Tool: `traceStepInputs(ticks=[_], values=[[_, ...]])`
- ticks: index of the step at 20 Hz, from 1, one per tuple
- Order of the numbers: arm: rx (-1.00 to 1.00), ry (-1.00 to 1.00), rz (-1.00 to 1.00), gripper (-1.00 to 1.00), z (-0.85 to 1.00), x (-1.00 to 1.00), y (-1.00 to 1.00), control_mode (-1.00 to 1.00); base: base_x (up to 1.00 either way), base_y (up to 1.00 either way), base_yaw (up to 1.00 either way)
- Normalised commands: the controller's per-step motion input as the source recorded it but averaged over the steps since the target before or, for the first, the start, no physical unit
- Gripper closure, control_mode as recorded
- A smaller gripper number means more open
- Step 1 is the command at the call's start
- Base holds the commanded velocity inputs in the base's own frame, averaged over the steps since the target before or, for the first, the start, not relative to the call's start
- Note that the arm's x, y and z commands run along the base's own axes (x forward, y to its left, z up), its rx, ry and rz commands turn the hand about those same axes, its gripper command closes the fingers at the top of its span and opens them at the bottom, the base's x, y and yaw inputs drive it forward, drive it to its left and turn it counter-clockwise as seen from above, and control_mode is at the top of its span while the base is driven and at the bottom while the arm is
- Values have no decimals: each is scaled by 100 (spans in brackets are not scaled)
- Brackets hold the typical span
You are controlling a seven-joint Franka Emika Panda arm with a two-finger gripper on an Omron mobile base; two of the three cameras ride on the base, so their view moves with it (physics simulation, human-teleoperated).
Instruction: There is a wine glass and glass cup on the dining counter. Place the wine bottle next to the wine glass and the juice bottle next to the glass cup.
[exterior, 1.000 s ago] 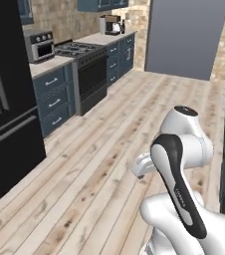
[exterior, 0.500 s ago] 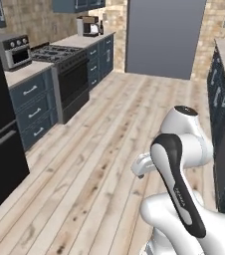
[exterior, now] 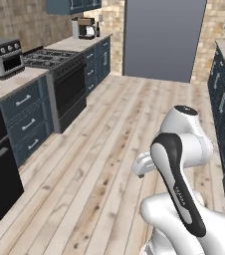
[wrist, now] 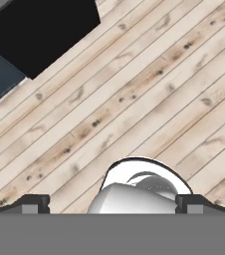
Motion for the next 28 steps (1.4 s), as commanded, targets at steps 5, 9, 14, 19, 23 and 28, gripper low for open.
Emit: traceStepInputs(ticks=[5,9,14,19,23,28], values=[[0,0,0,-100,0,0,0,100,86,12,-3],[0,0,0,-100,0,0,0,100,86,12,-2],[0,0,0,-100,0,0,0,100,84,12,-4],[0,0,0,-100,0,0,0,100,82,12,-8],[0,0,0,-100,0,0,0,100,79,8,-11],[0,0,0,-100,0,0,0,100,76,3,-11]])
